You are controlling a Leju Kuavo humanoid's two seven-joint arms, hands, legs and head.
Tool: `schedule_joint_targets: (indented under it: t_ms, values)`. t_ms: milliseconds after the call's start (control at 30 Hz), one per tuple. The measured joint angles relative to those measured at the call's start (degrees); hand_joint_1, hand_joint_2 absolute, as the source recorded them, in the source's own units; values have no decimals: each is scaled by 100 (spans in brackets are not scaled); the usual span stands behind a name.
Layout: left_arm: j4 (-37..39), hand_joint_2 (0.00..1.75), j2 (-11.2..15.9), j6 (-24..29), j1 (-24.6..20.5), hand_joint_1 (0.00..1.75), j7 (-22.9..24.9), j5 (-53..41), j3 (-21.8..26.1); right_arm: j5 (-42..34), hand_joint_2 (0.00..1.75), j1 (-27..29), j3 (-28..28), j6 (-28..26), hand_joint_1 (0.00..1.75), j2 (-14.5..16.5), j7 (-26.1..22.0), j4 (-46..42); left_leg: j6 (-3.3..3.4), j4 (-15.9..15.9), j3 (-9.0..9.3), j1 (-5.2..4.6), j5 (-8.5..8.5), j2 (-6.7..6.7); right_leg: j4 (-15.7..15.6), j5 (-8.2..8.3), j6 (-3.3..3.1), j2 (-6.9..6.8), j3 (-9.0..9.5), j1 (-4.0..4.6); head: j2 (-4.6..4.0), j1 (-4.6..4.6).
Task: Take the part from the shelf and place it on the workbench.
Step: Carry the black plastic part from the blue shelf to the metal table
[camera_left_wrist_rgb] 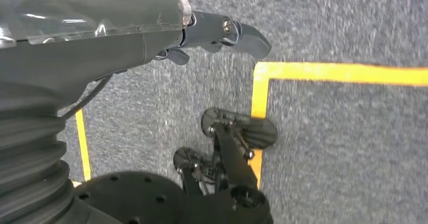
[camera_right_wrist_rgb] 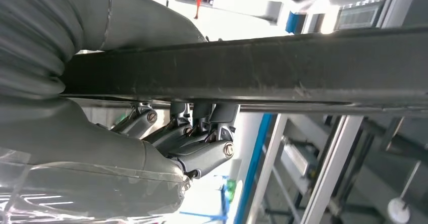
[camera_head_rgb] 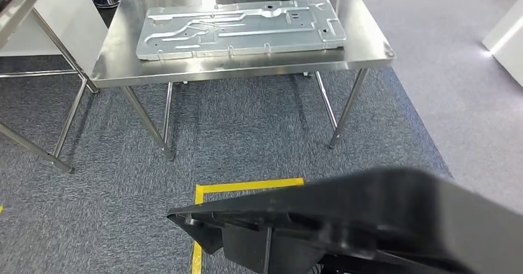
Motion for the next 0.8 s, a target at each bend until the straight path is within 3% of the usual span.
schedule_joint_targets:
  t_ms: [67, 100, 200, 233, 267, 300, 367, 433, 533, 600, 733, 767, 800]
  values:
    - [0, 175, 2, 1, 0, 0, -6, 3, 1, -2, 175, -7, 0, -13, 175, 0, 2, 1, 59, -93, 118, 28, -43, -13, 238, 42, 59, -25, -93, -3, 0, 8]
    - [0, 175, 2, 1, -2, 0, -10, 3, 1, -3, 175, -11, 0, -16, 175, 0, 3, 2, 83, -144, 192, 43, -64, -17, 502, 5, 85, -39, -249, -9, 1, 14]
    - [0, 175, 3, -1, -8, 0, -19, 5, 2, -2, 175, -9, 0, -24, 175, 0, 22, 11, 122, -203, 358, 51, -179, -17, 1466, -354, 139, -66, -1004, -45, 1, 20]
    - [0, 175, 3, -1, -6, 0, -20, 7, 3, -1, 175, -7, 0, -31, 175, 0, 34, 15, 120, -203, 412, 52, -228, -20, 1617, -408, 149, -72, -1194, -56, 1, 20]
    - [0, 175, 3, -3, 0, 0, -23, 9, 4, 0, 175, -6, 0, -38, 175, 0, 51, 19, 110, -202, 487, 54, -289, -23, 1576, -316, 155, -79, -1297, -64, 1, 21]
    - [0, 175, 1, -4, 6, 0, -27, 10, 6, 1, 175, -6, 0, -44, 175, 0, 64, 20, 95, -202, 577, 57, -354, -25, 1353, -93, 158, -89, -1302, -69, 1, 20]
    - [1, 175, -3, -8, 10, 0, -37, 10, 14, 1, 175, -5, -1, -50, 175, -1, 81, 23, 50, -204, 755, 61, -485, -23, 647, 524, 140, -124, -1178, -66, 0, 20]
    - [1, 175, -5, -9, -4, 0, -48, 10, 28, 2, 175, -3, -2, -50, 175, -1, 91, 29, -21, -240, 845, 55, -579, -18, 225, 775, 65, -157, -1109, -24, 0, 20]
    - [0, 175, -4, -10, -12, 0, -60, 12, 43, 3, 175, 7, -4, -55, 175, 5, 106, 31, -156, -244, 960, 51, -604, -4, 102, 722, -99, -128, -1003, -3, -1, 15]
    - [1, 175, -2, -10, -22, 0, -66, 14, 47, 0, 175, 8, -4, -57, 175, 16, 107, 28, -196, 66, 884, 61, -673, -3, 56, 668, -186, -110, -837, -14, 0, -4]
    - [2, 175, -5, -15, -21, 0, -68, 13, 49, 8, 175, 14, -4, -56, 175, 30, 115, 28, -220, 1361, -39, 62, -1160, -4, 35, 462, -255, -87, -574, 24, 1, -28]
    - [2, 175, -4, -15, -6, 0, -68, 13, 50, 9, 175, 16, -4, -56, 175, 30, 117, 29, -199, 1402, -183, 55, -1205, -5, 35, 398, -260, -70, -494, 41, 1, -29]
    - [2, 175, -4, -15, 7, 0, -68, 13, 50, 10, 175, 16, -4, -56, 175, 30, 117, 29, -153, 1248, -242, 41, -1119, -6, 35, 327, -263, -55, -396, 61, 1, -29]
